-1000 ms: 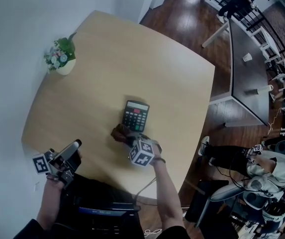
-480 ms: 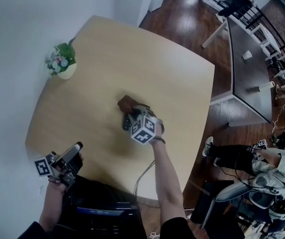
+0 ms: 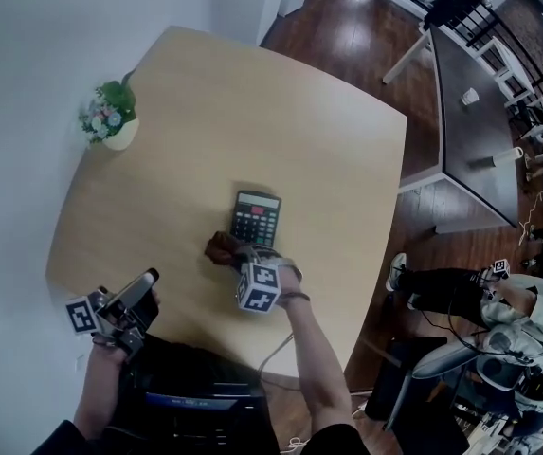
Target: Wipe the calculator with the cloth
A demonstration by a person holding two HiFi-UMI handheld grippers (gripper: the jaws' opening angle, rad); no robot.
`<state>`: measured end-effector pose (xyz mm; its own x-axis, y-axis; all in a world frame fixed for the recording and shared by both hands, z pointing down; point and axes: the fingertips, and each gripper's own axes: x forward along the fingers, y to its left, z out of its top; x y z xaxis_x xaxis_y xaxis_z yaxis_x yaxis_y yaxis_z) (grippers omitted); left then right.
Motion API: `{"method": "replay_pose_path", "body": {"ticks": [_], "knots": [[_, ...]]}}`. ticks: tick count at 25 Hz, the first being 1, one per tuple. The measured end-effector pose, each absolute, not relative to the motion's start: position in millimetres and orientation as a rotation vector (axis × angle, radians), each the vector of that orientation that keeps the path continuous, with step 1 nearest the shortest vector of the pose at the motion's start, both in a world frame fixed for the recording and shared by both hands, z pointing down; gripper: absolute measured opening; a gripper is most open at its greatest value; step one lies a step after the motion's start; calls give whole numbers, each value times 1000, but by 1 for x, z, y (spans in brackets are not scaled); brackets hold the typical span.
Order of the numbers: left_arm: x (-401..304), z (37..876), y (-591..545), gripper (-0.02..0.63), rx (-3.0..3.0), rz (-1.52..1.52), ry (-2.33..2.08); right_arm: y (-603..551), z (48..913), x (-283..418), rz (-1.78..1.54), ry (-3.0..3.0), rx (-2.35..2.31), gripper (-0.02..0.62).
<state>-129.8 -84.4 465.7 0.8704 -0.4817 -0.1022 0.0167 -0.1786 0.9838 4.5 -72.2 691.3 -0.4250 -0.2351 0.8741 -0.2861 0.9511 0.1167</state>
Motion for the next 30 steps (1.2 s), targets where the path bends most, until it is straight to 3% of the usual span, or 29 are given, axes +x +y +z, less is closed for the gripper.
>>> {"method": "replay_pose_path", "body": {"ticks": [4,12,24,30], "knots": [[-125,465,-83,95,1699,-444,-349,-62,673,23,143,-2100,379,83],[-117,463,-81,95,1714,-434,-347,-194,619,109,59,-2081,982,83],[-118,467,-83,95,1708,-419,-354,-100,676,54,65,-2080,533,83],[-108,468,-80,95,1704,-406,-343,-67,669,64,102,-2099,386,83]]}}
